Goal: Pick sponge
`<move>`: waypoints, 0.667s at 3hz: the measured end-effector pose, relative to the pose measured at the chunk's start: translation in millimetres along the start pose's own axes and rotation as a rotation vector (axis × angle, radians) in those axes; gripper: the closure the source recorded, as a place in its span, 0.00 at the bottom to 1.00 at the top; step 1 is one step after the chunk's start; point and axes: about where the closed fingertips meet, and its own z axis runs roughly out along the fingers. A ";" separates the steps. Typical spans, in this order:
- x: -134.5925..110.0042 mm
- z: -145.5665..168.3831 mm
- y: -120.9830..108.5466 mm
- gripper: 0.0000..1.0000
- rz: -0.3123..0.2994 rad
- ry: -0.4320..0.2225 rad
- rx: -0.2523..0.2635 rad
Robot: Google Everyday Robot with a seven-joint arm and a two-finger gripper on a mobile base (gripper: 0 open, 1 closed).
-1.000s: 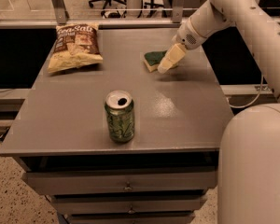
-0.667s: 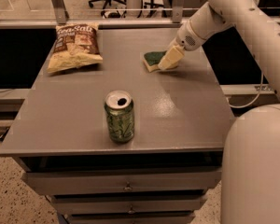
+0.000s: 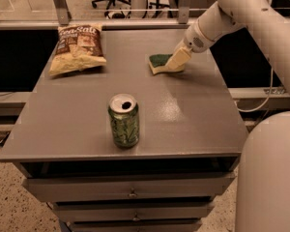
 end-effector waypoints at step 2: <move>-27.1 -29.0 21.4 1.00 -0.021 -0.082 -0.031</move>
Offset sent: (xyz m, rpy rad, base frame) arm -0.0341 0.0200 0.0641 0.1116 -0.0408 0.0747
